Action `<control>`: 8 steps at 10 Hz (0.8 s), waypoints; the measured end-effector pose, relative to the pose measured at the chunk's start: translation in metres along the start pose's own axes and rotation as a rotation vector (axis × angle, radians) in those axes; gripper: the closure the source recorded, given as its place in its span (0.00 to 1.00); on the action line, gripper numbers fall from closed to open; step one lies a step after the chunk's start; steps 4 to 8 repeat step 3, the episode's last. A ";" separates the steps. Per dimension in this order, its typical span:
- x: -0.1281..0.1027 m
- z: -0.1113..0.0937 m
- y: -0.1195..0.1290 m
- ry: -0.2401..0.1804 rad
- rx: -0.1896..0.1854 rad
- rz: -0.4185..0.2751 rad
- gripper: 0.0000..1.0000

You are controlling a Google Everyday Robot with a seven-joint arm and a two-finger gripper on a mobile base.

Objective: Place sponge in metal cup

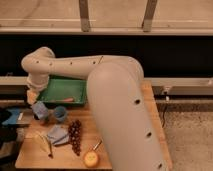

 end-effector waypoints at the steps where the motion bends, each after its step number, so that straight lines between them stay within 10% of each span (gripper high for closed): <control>1: -0.003 -0.014 -0.011 -0.030 0.043 0.018 0.30; 3: -0.004 -0.035 -0.029 -0.072 0.102 0.048 0.30; 8: -0.004 -0.035 -0.029 -0.072 0.102 0.048 0.30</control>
